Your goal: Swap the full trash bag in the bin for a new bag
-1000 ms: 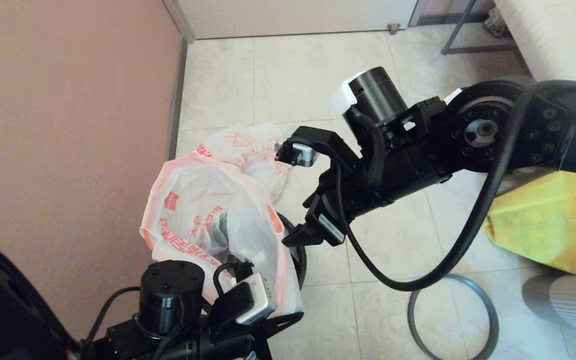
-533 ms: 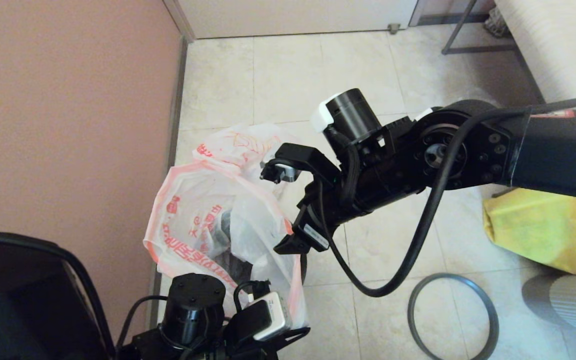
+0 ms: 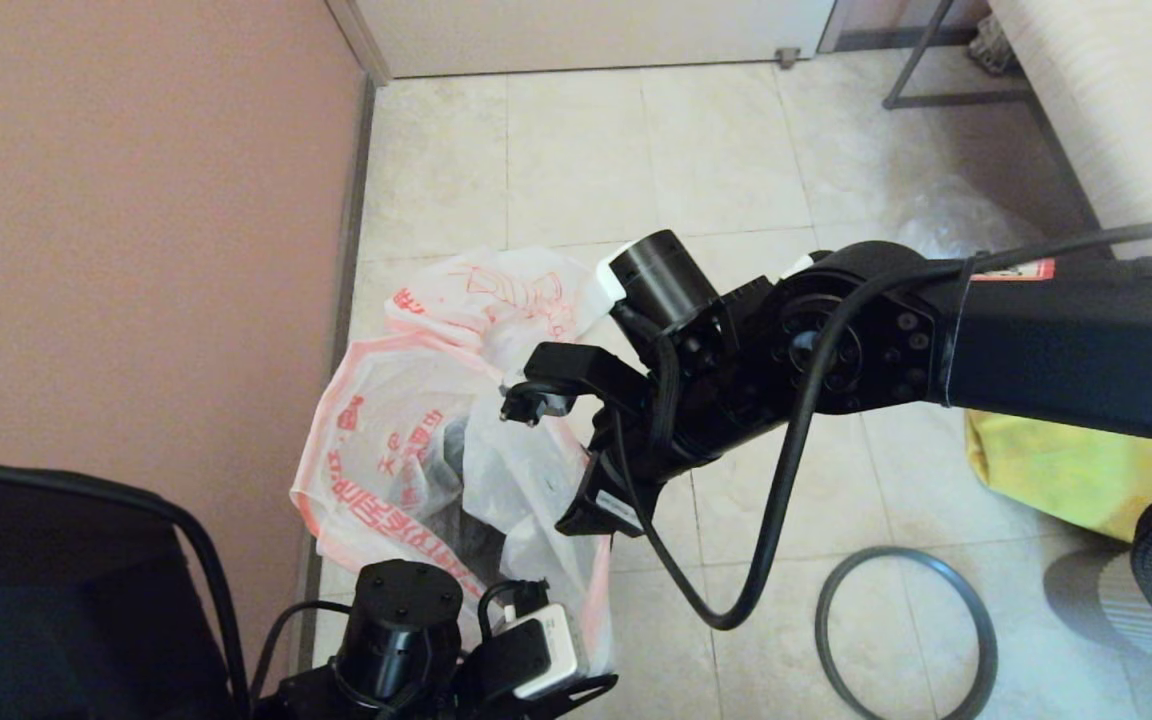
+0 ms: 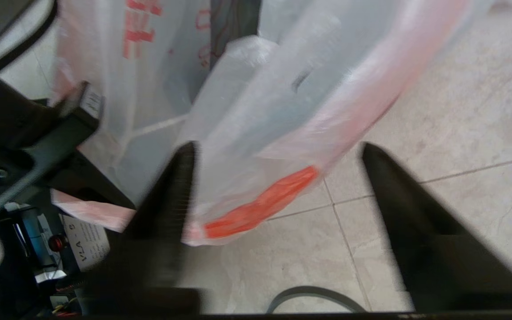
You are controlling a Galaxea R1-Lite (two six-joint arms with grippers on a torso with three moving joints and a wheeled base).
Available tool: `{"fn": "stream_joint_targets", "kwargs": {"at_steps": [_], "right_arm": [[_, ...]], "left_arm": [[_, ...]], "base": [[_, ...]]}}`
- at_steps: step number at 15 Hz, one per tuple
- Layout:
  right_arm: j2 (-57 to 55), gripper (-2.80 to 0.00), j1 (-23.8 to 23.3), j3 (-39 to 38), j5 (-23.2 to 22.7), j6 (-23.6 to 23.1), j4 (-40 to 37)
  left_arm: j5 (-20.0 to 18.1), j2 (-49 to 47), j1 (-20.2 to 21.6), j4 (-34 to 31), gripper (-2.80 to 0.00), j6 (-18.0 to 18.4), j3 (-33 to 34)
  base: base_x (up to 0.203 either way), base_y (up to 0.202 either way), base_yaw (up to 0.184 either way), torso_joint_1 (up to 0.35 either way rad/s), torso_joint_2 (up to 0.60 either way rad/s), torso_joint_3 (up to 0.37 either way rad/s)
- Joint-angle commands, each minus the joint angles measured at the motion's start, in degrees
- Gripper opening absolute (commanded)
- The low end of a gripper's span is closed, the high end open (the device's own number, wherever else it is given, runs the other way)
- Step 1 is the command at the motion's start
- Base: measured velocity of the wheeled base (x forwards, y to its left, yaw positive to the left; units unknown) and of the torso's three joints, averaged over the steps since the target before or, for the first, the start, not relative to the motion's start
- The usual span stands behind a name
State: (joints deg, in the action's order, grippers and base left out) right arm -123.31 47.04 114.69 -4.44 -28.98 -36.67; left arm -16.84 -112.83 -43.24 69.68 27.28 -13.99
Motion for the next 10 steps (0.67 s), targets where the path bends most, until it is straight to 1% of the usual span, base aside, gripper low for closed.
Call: {"fn": "stream_joint_targets", "kwargs": {"at_steps": [1, 5, 7, 8, 10], "right_arm": [[-0.7, -2.8, 0.0, 0.1, 0.0, -0.2, -0.2], [-0.5, -2.8, 0.0, 0.0, -0.1, -0.2, -0.4], [0.2, -2.8, -0.4, 0.0, -1.0, -0.1, -0.5], [0.7, -2.8, -0.7, 0.0, -2.2, 0.1, -0.6], [2.0, -2.8, -2.3, -0.1, -6.9, 2.1, -1.4]], "left_arm": [[-0.1, -0.5, 0.0, 0.5, -2.8, 0.1, 0.2], [0.0, -0.5, 0.0, 0.6, -2.8, 0.1, 0.3], [0.0, -0.5, 0.2, 1.0, -2.8, 0.1, 0.4], [0.0, -0.6, 0.5, 1.1, -2.8, 0.1, 0.7], [-0.3, -0.8, 2.7, 1.2, -2.8, -0.1, 1.2]], "base": [[0.0, 0.0, 0.0, 0.0, 0.0, 0.0], [0.0, 0.0, 0.0, 0.0, 0.0, 0.0], [0.0, 0.0, 0.0, 0.0, 0.0, 0.0], [0.0, 0.0, 0.0, 0.0, 0.0, 0.0], [0.0, 0.0, 0.0, 0.0, 0.0, 0.0]]}}
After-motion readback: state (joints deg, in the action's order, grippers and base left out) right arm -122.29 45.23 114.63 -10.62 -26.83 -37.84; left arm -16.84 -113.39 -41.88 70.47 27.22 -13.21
